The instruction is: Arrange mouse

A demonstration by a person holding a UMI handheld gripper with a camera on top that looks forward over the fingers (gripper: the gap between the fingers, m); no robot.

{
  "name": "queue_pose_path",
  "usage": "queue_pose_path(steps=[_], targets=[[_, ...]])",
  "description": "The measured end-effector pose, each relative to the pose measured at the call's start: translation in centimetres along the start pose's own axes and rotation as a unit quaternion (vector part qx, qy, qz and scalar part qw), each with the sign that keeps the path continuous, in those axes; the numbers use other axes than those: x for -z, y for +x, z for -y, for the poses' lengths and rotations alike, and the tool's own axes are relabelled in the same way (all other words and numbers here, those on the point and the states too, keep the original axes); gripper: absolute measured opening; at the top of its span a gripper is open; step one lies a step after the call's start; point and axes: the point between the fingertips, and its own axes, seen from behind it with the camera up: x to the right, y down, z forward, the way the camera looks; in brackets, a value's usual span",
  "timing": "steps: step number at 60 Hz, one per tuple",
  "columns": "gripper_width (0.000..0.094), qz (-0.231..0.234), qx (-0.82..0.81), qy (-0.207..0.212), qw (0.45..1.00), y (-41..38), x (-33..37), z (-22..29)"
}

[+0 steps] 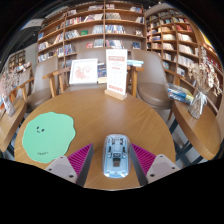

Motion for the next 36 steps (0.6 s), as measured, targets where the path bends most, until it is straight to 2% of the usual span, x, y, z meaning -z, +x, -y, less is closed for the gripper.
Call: queue_pose_path(steps=[3,4,11,18,30,36], targets=[[0.0623,-0.003,0.000,0.000,1.000,0.1,-0.1,0.1],[0.0457,-0.005,0.001,0.000,1.000,0.2,-0.1,0.1],[0.0418,-0.018,-0.004,-0.015,1.000,0.6,0.4,0.0],[0.0404,-0.023,-0.003,0.020,1.000,0.2,3.4,3.4],[0.0405,0.038,0.002,0.064,0.997,-8.7,6.3,11.9],[0.0404,0.063,-0.002,0.061,0.996,-15.1,4.9,12.6]])
